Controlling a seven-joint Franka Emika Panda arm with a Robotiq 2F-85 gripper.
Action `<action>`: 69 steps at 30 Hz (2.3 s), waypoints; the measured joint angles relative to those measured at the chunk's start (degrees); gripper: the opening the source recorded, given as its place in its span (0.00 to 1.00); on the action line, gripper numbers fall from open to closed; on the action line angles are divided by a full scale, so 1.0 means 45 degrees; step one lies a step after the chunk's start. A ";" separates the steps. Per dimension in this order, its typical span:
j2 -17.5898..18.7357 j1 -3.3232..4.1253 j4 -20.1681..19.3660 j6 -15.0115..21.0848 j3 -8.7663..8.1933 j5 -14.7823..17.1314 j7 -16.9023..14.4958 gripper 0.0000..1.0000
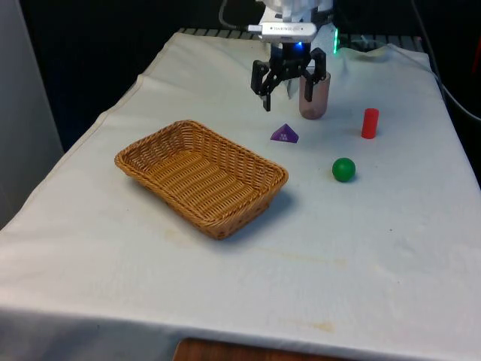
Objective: Pick up the triangular block and place it into the basket.
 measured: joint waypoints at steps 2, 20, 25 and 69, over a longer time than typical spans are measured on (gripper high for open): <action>0.0089 0.0000 0.0000 0.0051 -0.0013 0.0000 -0.0216 1.00; 0.0407 -0.0025 -0.0242 0.0293 -0.0191 0.0000 -0.1986 1.00; 0.0751 -0.0025 -0.0242 0.0738 -0.0191 0.0000 -0.2483 1.00; 0.1859 -0.0025 -0.1222 0.4176 -0.0166 0.0000 -0.5449 1.00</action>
